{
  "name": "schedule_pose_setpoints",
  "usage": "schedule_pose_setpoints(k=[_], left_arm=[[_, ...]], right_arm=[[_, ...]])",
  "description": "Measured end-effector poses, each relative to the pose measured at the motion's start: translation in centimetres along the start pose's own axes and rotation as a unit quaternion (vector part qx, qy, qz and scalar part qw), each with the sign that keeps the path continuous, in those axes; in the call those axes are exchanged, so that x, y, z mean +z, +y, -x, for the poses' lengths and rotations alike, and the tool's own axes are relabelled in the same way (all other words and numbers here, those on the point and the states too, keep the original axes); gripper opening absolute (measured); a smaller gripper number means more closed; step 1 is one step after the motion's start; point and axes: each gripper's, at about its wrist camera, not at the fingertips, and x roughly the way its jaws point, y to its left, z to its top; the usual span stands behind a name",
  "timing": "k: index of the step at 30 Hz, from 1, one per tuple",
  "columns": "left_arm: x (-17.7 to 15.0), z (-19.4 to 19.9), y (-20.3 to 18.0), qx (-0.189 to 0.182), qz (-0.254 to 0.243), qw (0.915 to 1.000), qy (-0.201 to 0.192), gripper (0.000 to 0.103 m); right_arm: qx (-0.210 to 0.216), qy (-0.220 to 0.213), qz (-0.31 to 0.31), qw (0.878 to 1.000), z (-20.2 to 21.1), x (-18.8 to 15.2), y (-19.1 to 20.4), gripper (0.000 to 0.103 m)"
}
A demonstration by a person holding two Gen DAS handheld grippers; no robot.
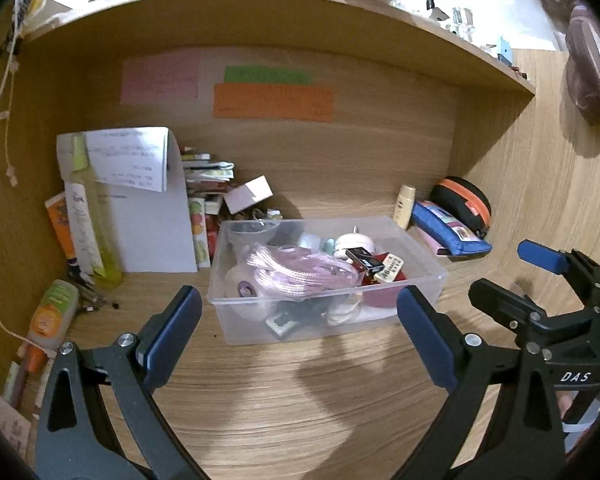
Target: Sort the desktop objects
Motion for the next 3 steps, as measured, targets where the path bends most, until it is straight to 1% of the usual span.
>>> schedule_pose_setpoints(k=[3], left_arm=[[-0.03, -0.33, -0.15, 0.0, 0.001, 1.0, 0.003, 0.099]], right_arm=[[0.003, 0.004, -0.003, 1.0, -0.32, 0.0, -0.21, 0.103]])
